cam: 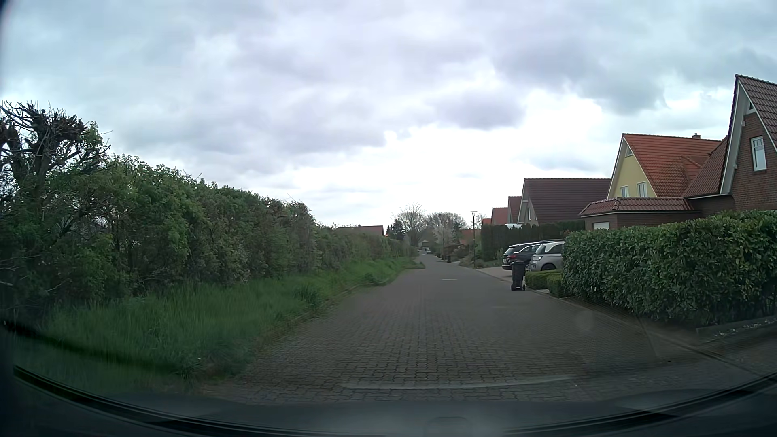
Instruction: Follow the waypoints while adhering to traffic rules and regulations
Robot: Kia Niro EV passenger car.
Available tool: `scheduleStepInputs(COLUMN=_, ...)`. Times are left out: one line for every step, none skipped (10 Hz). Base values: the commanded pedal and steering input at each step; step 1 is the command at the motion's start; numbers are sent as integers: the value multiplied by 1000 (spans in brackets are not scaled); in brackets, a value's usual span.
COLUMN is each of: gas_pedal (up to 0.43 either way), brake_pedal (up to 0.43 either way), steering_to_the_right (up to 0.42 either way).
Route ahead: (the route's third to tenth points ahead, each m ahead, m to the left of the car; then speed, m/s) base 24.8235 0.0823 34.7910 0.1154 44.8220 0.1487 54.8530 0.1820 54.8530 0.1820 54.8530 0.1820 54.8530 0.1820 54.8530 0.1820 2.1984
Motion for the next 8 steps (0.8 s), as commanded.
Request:
scheduleStepInputs(gas_pedal=209, brake_pedal=0, steering_to_the_right=79)
scheduleStepInputs(gas_pedal=228, brake_pedal=0, steering_to_the_right=69)
scheduleStepInputs(gas_pedal=228, brake_pedal=6, steering_to_the_right=56)
scheduleStepInputs(gas_pedal=240, brake_pedal=6, steering_to_the_right=42)
scheduleStepInputs(gas_pedal=240, brake_pedal=0, steering_to_the_right=38)
scheduleStepInputs(gas_pedal=240, brake_pedal=6, steering_to_the_right=33)
scheduleStepInputs(gas_pedal=240, brake_pedal=0, steering_to_the_right=26)
scheduleStepInputs(gas_pedal=240, brake_pedal=6, steering_to_the_right=18)
